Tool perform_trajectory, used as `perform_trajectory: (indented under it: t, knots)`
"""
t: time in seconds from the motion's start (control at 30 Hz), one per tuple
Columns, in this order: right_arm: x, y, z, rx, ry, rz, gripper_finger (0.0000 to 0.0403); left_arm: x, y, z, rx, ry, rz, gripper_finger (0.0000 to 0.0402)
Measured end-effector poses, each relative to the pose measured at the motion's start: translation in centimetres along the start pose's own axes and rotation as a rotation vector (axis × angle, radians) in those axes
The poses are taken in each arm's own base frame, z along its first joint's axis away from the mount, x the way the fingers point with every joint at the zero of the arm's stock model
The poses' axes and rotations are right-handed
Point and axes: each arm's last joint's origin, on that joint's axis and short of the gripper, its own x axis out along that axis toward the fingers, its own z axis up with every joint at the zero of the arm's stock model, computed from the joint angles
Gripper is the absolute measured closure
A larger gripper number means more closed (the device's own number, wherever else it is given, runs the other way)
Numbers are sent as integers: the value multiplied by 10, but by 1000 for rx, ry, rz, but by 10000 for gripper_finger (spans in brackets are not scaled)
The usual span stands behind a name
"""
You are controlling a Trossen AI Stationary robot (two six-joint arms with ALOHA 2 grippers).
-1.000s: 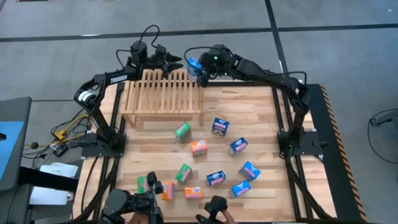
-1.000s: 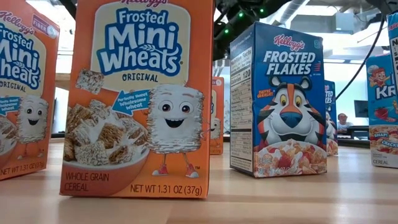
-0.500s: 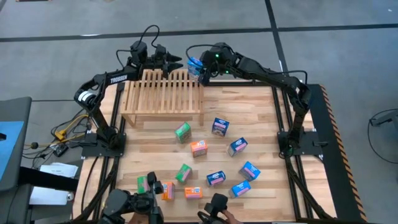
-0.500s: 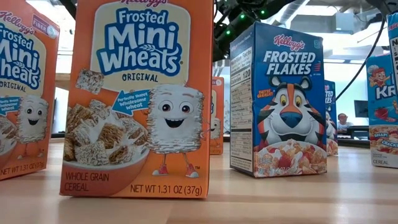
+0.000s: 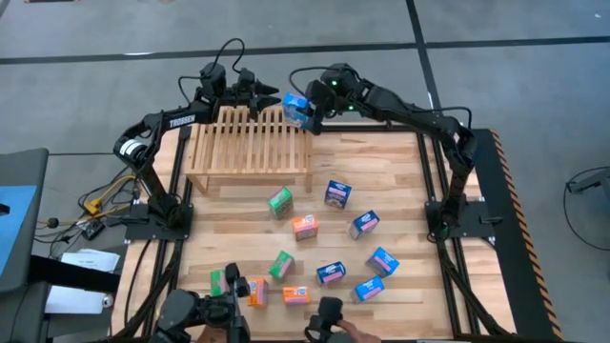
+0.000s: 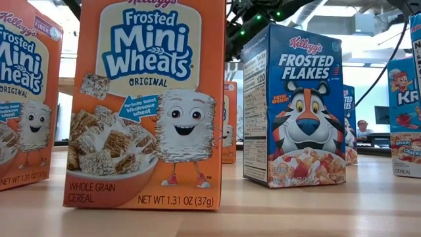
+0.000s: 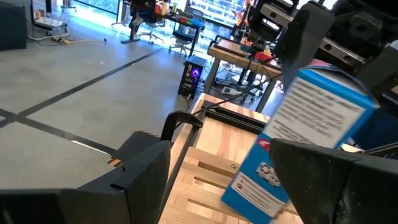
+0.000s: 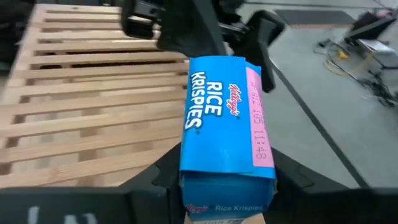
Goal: Stack cereal on shelf
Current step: Put the top light blue cereal box on the shelf
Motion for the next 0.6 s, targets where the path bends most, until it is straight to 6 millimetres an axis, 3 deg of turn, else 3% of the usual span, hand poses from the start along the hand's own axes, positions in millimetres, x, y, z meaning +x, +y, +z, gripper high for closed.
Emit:
perform_trajectory:
  t: [0.13, 0.4, 0.6]
  knots:
    - [-4, -14, -5, 20, -38, 120, 233, 0, 0, 0, -6, 2, -7, 137]
    - [-11, -37, -12, 47, -60, 158, 241, 0, 0, 0, -9, 3, -11, 137]
    - [-9, -31, -10, -52, -74, 186, 234, 0, -1, 0, -4, 13, -51, 137]
